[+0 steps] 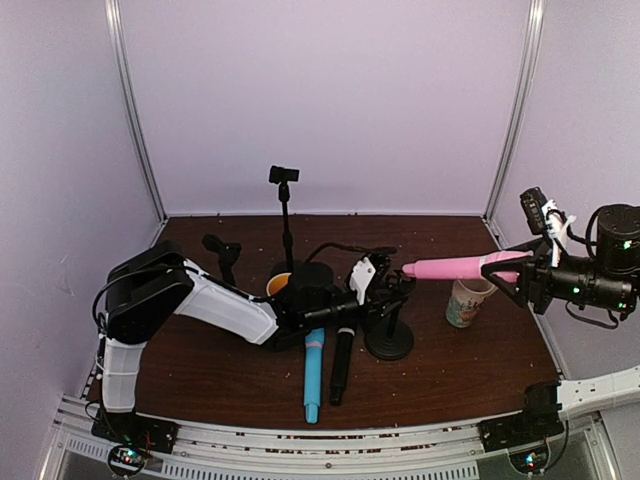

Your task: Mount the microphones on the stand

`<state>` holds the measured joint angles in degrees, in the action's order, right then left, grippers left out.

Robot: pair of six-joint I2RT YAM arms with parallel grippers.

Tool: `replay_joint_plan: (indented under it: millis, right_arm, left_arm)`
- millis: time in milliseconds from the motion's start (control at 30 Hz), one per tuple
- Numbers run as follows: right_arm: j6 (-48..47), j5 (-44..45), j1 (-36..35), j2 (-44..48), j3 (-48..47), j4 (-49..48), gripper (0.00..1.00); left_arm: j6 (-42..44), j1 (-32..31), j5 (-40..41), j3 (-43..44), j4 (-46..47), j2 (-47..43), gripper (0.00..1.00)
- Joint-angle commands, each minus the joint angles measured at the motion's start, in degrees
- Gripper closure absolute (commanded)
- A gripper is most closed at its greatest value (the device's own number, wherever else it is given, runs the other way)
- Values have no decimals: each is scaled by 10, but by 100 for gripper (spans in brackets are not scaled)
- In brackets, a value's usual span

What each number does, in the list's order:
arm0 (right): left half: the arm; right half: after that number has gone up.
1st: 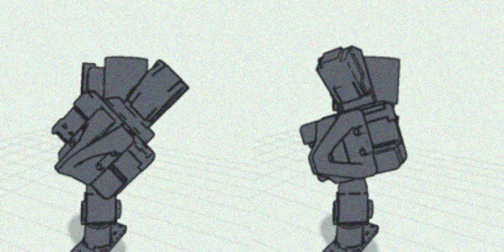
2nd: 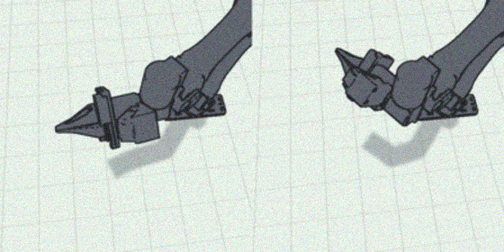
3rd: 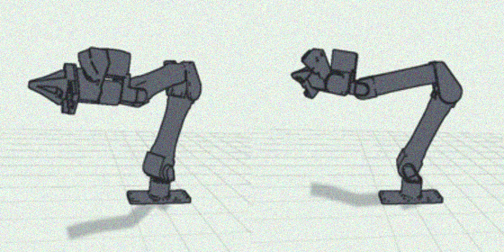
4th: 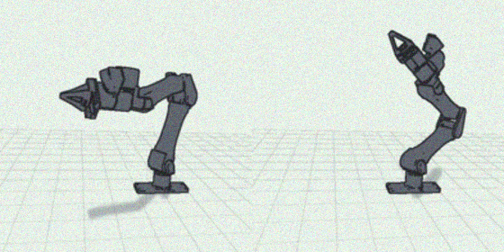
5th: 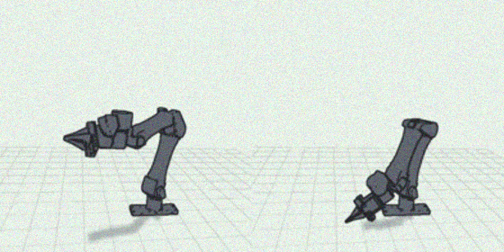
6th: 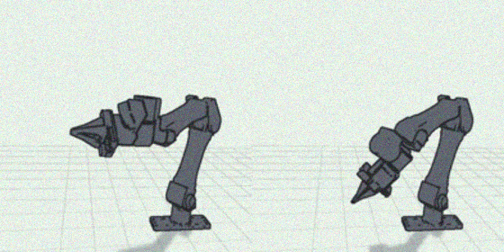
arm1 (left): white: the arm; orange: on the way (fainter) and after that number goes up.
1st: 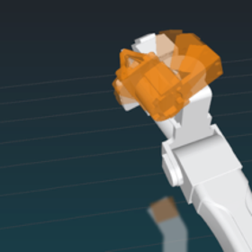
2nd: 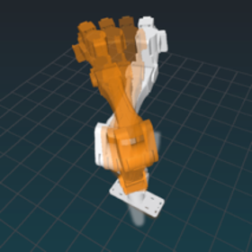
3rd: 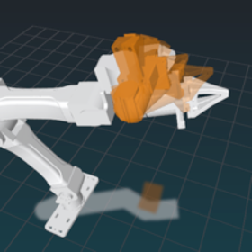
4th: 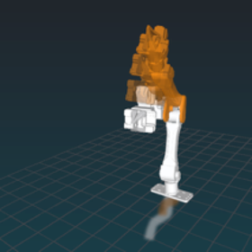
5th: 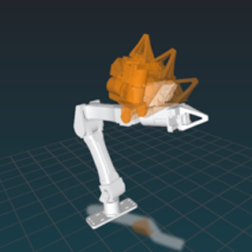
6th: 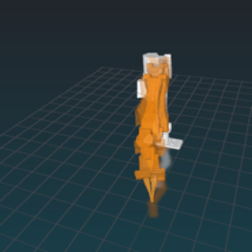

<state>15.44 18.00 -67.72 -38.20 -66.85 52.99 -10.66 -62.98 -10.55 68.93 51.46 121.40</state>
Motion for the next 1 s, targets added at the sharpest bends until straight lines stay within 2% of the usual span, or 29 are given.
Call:
replay_joint_plan:
  millis: [0, 467, 800, 967]
  right_arm:
    - [7, 1, 0, -5, 13, -4, 100]
    - [-15, 9, 0, -6, 39, -25, 100]
    - [-86, 26, -4, -33, 75, -83, 100]
    - [-148, -20, -11, -63, 66, -71, 100]
  left_arm:
    - [-21, 2, -16, 21, 52, 9, 100]
    - [-27, 6, -21, 17, 57, 8, 100]
    - [-28, 6, -22, 10, 58, 3, 100]
    - [-27, 6, -28, 10, 57, 3, 100]
